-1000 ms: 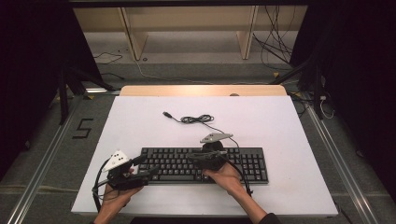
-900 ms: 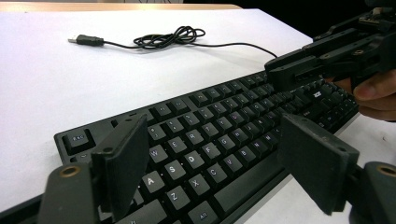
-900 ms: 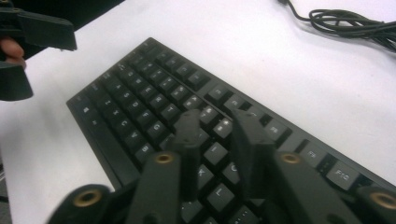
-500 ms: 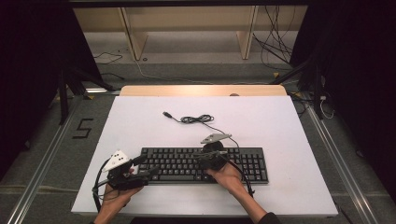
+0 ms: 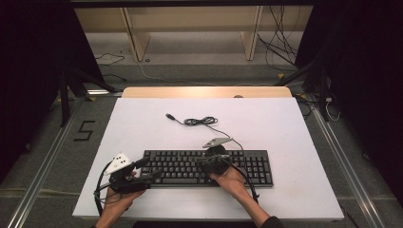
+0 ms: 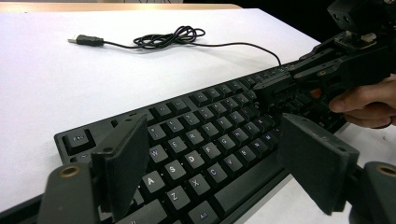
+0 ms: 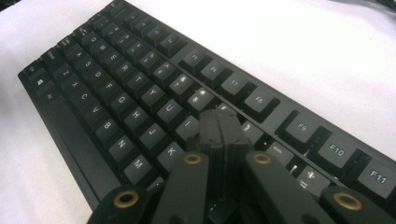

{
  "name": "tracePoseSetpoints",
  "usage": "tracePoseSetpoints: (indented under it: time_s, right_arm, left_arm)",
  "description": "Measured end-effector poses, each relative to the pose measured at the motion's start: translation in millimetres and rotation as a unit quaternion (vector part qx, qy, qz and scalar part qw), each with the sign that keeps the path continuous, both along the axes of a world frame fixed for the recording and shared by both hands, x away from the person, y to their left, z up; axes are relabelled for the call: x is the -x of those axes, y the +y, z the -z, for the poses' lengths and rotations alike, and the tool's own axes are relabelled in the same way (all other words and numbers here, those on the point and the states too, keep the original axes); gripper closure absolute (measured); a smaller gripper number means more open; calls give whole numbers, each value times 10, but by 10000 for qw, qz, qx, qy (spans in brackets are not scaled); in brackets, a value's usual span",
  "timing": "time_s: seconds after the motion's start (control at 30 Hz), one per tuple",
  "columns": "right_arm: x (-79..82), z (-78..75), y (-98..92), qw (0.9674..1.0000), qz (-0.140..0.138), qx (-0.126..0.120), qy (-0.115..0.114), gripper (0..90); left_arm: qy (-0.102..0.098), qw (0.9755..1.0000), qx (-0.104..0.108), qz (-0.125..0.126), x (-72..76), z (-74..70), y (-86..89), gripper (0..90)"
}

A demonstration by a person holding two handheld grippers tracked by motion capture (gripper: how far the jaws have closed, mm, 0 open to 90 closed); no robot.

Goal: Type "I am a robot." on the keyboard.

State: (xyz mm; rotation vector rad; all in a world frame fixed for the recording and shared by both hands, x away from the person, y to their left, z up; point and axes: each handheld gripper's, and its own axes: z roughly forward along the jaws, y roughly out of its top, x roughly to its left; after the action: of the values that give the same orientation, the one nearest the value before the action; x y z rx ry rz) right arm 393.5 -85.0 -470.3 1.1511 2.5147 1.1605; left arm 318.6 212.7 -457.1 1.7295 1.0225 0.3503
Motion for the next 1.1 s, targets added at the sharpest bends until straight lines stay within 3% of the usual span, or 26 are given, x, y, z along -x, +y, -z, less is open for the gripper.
tracePoseSetpoints:
  time_s: [0.63,1.1]
  right_arm:
    - [12,53,21,9999,21,108,17,900]
    - [82,-78,-54,9991,16,-403,-100,749]
  left_arm:
    - [5,10000,-5,-10,-1,3,3,245]
    - [25,10000,-39,-12,-12,7,-2,246]
